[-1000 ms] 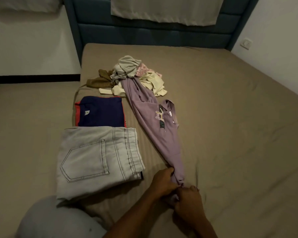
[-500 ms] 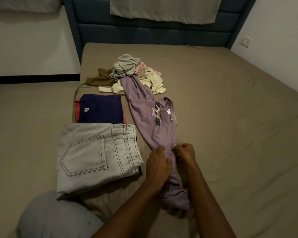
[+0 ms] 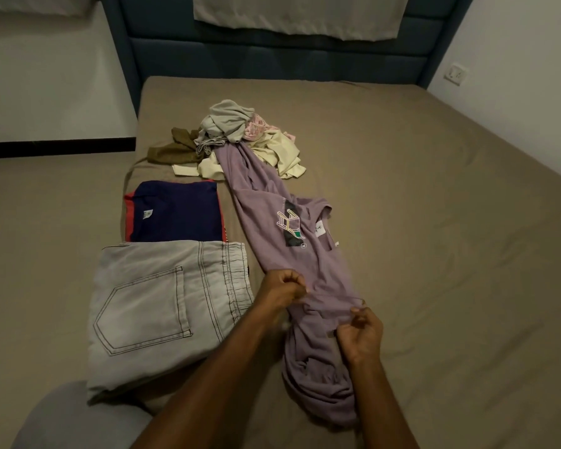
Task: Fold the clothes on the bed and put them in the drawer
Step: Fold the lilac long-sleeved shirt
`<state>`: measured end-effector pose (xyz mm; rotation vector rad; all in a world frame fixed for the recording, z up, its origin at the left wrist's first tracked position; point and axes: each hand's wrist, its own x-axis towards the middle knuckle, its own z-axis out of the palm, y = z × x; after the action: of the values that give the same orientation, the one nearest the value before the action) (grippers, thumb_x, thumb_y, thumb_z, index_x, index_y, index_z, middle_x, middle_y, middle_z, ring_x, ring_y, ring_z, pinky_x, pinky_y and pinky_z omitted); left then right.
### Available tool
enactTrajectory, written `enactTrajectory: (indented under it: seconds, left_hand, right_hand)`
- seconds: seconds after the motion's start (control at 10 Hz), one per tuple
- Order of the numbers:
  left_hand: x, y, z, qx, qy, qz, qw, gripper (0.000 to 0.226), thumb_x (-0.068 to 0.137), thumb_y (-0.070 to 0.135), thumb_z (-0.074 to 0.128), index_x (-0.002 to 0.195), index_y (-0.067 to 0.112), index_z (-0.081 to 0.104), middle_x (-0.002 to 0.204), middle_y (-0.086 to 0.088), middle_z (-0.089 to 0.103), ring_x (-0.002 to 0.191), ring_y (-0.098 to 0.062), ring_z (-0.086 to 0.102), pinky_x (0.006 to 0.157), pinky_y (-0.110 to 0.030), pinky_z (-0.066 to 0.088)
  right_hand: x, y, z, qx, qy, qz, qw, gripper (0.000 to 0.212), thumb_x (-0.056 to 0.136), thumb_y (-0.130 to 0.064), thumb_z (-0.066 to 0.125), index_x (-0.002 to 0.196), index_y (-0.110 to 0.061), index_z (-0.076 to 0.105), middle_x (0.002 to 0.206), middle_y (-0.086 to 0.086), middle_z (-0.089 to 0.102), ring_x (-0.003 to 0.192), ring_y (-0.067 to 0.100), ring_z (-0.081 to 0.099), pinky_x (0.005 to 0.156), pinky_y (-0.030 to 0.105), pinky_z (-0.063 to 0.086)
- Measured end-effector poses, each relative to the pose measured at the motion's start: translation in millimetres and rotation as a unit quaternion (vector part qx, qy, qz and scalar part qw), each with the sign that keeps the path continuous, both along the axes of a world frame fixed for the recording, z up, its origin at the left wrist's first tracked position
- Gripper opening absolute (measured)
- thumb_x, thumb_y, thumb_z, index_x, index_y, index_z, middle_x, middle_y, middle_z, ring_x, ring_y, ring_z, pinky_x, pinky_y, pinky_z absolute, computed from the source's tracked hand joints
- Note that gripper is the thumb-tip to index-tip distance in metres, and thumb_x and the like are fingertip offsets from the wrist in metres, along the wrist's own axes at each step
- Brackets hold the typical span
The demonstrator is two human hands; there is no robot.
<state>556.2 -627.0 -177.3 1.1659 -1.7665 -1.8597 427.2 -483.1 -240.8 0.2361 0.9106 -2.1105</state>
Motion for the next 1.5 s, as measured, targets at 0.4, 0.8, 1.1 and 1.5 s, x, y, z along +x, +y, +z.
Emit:
enactTrajectory:
  seconds: [0.4,0.8,1.1,1.5]
  left_hand:
    - [-11,17,-4,-0.08,-0.068,-0.04,0.994,0.048,0.067,0.055,0.083,0.093,0.016,0.072,0.085,0.001,0.076,0.08,-0.015,0.073,0.071,-0.032,0.061]
    - [-6,-29,45,0.175,0.086,0.103,0.975,0.027,0.1,0.003,0.055,0.121,-0.009,0.067,0.116,-0.027,0.069,0.094,-0.023,0.068,0.073,-0.019,0.052]
    - [33,-38,150,-0.043,0.086,-0.136,0.986,0.017,0.1,0.015,0.064,0.113,0.008,0.074,0.083,0.007,0.078,0.081,0.002,0.071,0.07,-0.01,0.049]
    - [49,-39,254,-0.094,0.121,-0.155,0.976,0.011,0.093,0.005,0.06,0.101,0.003,0.066,0.097,-0.018,0.062,0.087,-0.026,0.056,0.07,-0.03,0.048]
  right_hand:
    - [20,-14,0,0.112,0.336,0.207,0.912,0.06,0.071,0.001,0.05,0.129,0.005,0.065,0.131,0.026,0.066,0.123,0.039,0.062,0.106,0.046,0.05]
    - [-5,-82,12,0.182,0.252,0.132,0.941,0.027,0.093,0.007,0.06,0.12,0.004,0.062,0.1,0.027,0.07,0.076,0.03,0.069,0.064,0.035,0.058]
    - [-46,-185,26,0.115,0.465,-0.067,0.875,0.049,0.11,-0.011,0.016,0.155,0.003,0.03,0.145,0.002,0.058,0.14,0.021,0.048,0.115,0.016,0.035]
    - [-94,-140,145,0.081,0.349,0.048,0.932,0.026,0.097,0.001,0.053,0.115,-0.003,0.072,0.108,0.012,0.076,0.105,0.031,0.07,0.091,0.042,0.058]
